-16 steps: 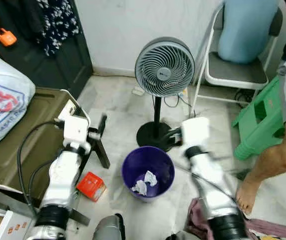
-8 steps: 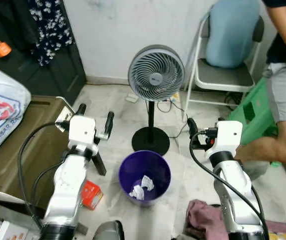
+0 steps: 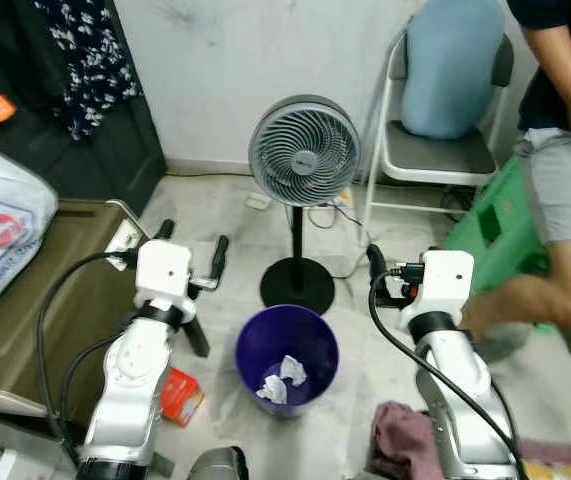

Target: Clean up the room

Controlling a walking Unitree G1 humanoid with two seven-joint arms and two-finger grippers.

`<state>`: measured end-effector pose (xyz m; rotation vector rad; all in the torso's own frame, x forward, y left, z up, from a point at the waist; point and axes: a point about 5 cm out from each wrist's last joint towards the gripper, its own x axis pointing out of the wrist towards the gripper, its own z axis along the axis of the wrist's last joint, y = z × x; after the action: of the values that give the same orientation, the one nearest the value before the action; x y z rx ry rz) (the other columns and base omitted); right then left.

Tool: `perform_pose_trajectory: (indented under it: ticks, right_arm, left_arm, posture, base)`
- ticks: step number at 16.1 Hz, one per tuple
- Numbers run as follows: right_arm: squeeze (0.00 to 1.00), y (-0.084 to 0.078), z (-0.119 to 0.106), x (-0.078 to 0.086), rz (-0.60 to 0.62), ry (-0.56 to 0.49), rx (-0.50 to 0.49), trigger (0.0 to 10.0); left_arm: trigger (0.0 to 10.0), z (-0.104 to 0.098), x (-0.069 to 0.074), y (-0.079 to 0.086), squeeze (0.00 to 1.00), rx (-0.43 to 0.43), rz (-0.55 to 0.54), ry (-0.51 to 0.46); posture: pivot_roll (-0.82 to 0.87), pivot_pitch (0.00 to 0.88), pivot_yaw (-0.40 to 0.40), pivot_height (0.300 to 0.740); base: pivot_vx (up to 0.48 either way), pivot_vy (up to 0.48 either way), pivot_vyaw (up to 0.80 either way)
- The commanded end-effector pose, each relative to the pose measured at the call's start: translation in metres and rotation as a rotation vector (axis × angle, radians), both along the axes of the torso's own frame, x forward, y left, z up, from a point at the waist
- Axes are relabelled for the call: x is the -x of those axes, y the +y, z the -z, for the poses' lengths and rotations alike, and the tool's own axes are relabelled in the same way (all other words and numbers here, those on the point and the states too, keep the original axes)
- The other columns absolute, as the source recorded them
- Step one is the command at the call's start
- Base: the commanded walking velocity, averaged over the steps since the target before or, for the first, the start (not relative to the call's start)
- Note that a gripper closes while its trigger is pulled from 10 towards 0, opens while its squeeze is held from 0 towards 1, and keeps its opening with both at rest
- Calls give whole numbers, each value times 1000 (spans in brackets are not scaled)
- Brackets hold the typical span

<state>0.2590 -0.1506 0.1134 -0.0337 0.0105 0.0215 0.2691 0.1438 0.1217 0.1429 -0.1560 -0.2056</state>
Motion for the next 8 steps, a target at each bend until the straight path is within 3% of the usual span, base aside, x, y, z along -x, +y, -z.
perform_pose_trajectory:
  ticks: [1, 8]
  right_arm:
    - [0, 9, -6, -4, -38, -22, 6, 10000]
    - [0, 21, -7, -8, -111, -22, 10, 10000]
  left_arm:
    - [10000, -1, 0, 2, 0, -5, -7, 3]
    - [10000, -1, 2, 0, 0, 2, -19, 16]
  posture:
    - [-25, 0, 41, 740]
    - [-9, 0, 18, 740]
  base:
    - [0, 0, 800]
    - [0, 0, 800]
